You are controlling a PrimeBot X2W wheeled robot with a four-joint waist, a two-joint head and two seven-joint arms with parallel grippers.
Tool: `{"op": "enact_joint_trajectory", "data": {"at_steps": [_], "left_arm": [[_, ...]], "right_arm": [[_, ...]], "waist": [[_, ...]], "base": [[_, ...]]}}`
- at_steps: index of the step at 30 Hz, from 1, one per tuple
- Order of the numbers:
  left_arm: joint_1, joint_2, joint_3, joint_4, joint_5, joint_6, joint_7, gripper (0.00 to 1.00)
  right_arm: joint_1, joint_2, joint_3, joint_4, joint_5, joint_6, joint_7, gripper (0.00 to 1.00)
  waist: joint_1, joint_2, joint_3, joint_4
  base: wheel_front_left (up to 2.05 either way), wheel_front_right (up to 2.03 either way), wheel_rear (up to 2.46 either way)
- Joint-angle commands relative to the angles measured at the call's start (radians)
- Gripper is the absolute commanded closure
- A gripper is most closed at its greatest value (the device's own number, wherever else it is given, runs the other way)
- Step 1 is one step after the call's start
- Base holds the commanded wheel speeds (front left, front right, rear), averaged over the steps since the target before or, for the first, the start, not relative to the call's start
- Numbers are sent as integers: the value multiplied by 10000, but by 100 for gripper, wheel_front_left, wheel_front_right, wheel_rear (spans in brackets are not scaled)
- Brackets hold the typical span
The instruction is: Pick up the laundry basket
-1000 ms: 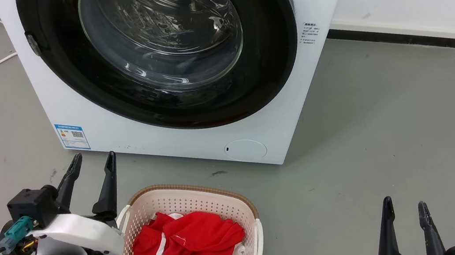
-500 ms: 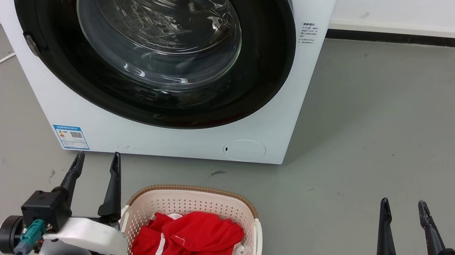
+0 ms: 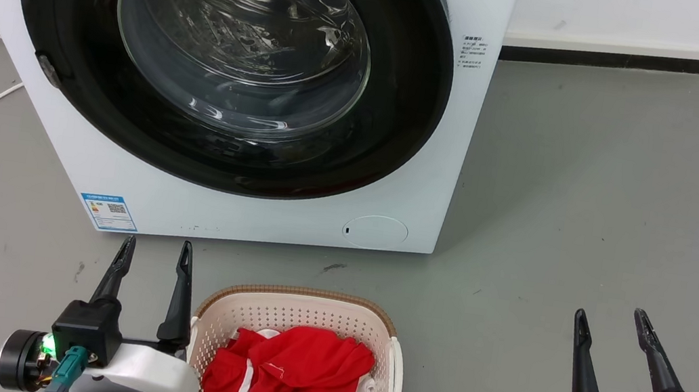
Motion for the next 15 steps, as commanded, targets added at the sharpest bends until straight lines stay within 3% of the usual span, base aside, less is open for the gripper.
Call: {"op": "enact_joint_trajectory", "data": {"at_steps": [1, 15], "left_arm": [[99, 32, -17, -3, 228, 39, -96, 0], [168, 29, 51, 79, 100, -147, -170, 0]], "right_arm": [[137, -52, 18, -79, -260, -3, -97, 0], [186, -52, 17, -29, 6, -3, -152, 0]], "waist": [[0, 0, -9, 5], [0, 0, -73, 26]], "base": [[0, 0, 0], [0, 0, 0]]}}
